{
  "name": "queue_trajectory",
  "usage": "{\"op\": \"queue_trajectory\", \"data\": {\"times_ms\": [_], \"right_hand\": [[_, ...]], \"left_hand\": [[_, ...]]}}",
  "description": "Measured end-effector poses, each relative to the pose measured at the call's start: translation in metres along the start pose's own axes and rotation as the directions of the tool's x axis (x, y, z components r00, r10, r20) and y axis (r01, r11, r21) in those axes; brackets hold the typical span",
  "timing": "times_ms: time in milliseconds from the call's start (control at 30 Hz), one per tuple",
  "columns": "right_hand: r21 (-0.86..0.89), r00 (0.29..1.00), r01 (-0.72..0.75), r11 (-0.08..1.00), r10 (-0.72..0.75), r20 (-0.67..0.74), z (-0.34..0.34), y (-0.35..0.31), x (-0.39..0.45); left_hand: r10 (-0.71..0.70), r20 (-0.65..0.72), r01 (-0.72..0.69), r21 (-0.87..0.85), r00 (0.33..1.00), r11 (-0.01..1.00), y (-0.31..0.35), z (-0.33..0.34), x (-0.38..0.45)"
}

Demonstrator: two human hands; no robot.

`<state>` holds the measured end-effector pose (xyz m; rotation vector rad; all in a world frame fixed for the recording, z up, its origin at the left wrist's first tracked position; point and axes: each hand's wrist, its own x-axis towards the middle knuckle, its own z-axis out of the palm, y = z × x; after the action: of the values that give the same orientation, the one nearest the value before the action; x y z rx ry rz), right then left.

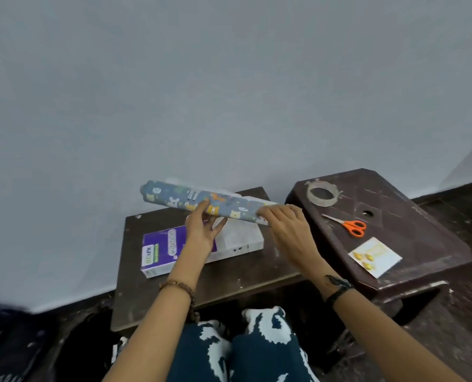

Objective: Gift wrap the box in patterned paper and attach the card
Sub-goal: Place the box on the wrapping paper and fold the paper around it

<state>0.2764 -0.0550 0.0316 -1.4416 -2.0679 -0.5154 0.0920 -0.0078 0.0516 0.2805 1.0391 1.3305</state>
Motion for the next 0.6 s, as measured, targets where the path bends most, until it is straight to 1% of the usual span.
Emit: {"op": "queue_trajectory", "data": {"times_ms": [100, 167, 233, 300, 333, 367, 400, 433, 467, 500, 533, 567, 600], "right_hand": [[0.050, 0.981, -0.118, 0.992, 0.109, 0.158, 0.028, -0.016, 0.027], [0.127, 0.941, -0.154, 0.980, 0.106, 0.320, 0.046, -0.019, 0.042], [0.190, 0.878, -0.181, 0.965, 0.071, 0.473, 0.061, -0.019, 0.057], [0.182, 0.854, -0.192, 0.964, 0.072, 0.515, 0.075, -0.018, 0.069], [0.157, 0.859, -0.188, 0.970, 0.085, 0.505, 0.081, -0.017, 0.074], [0.122, 0.868, -0.184, 0.975, 0.103, 0.486, 0.088, -0.016, 0.078], [0.091, 0.878, -0.187, 0.978, 0.125, 0.461, 0.094, -0.014, 0.082], [0.078, 0.883, -0.204, 0.976, 0.149, 0.444, 0.101, -0.012, 0.085], [0.076, 0.882, -0.230, 0.970, 0.175, 0.438, 0.108, -0.011, 0.088], [0.074, 0.876, -0.255, 0.964, 0.198, 0.440, 0.113, -0.010, 0.090], [0.067, 0.870, -0.266, 0.962, 0.209, 0.447, 0.118, -0.009, 0.092], [0.057, 0.862, -0.262, 0.963, 0.207, 0.464, 0.123, -0.009, 0.093], [0.053, 0.847, -0.253, 0.966, 0.195, 0.494, 0.127, -0.009, 0.095]], "left_hand": [[-0.003, -0.059, 0.002, -0.019, 0.998, 1.000, 0.019, -0.021, 0.014], [-0.003, -0.078, -0.001, -0.053, 0.997, 0.999, 0.029, -0.034, 0.027], [0.006, -0.098, -0.016, -0.102, 0.995, 0.995, 0.036, -0.044, 0.039], [0.013, -0.103, -0.028, -0.145, 0.995, 0.989, 0.038, -0.051, 0.054], [0.026, -0.095, -0.038, -0.123, 0.995, 0.992, 0.036, -0.054, 0.061], [0.052, -0.083, -0.057, -0.058, 0.995, 0.997, 0.034, -0.055, 0.067], [0.090, -0.079, -0.083, 0.080, 0.993, 0.993, 0.031, -0.057, 0.072], [0.129, -0.057, -0.108, 0.286, 0.990, 0.952, 0.027, -0.060, 0.077], [0.184, -0.012, -0.150, 0.528, 0.983, 0.836, 0.024, -0.063, 0.080], [0.232, 0.064, -0.200, 0.751, 0.971, 0.630, 0.021, -0.067, 0.083], [0.234, 0.159, -0.238, 0.901, 0.959, 0.363, 0.018, -0.071, 0.087], [0.181, 0.241, -0.260, 0.961, 0.953, 0.092, 0.016, -0.077, 0.090], [0.096, 0.290, -0.275, 0.951, 0.952, -0.139, 0.014, -0.082, 0.092]]}}
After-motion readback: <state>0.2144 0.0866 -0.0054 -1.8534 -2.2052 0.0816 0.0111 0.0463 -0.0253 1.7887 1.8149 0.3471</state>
